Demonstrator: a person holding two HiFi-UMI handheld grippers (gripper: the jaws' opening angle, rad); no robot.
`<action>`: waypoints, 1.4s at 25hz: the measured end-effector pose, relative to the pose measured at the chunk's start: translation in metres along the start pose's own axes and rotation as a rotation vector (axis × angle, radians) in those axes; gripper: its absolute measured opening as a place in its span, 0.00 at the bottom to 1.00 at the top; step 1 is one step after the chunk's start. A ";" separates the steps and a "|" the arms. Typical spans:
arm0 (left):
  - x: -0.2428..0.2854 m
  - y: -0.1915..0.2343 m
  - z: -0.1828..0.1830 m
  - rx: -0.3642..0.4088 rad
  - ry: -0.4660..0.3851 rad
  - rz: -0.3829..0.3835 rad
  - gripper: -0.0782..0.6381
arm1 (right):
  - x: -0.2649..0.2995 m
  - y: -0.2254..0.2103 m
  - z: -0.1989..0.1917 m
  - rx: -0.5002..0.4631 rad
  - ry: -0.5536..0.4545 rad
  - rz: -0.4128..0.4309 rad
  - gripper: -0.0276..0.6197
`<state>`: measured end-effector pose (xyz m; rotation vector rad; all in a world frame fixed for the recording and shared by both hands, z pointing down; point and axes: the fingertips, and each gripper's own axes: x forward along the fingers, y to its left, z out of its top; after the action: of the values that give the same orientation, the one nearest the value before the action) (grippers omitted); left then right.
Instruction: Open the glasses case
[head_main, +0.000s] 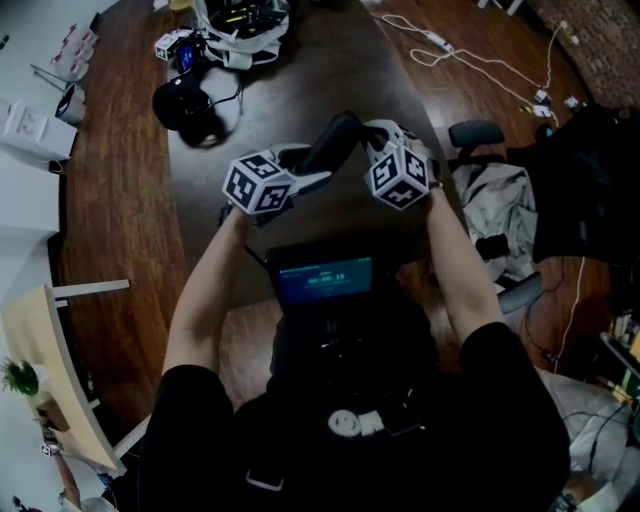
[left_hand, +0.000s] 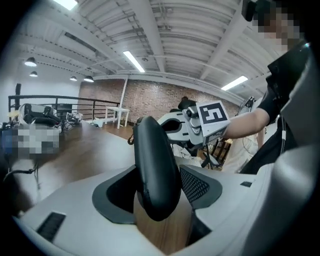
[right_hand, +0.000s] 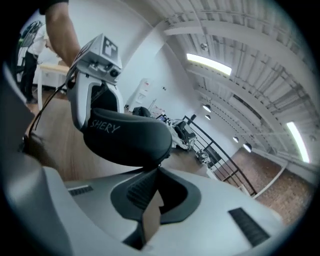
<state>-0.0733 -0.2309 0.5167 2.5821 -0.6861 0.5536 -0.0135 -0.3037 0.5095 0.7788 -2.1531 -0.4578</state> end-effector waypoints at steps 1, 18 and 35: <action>0.001 -0.001 -0.003 0.027 0.031 0.002 0.49 | 0.001 0.001 -0.003 -0.054 0.018 0.001 0.08; 0.001 -0.007 -0.050 0.264 0.391 -0.041 0.48 | -0.006 0.038 -0.001 -0.739 0.045 0.057 0.07; -0.022 0.018 0.002 -0.104 -0.167 -0.019 0.55 | -0.031 -0.020 -0.005 -0.171 -0.018 -0.127 0.07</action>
<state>-0.1003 -0.2378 0.5099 2.5539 -0.7234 0.2896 0.0135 -0.2985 0.4838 0.8197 -2.0567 -0.7076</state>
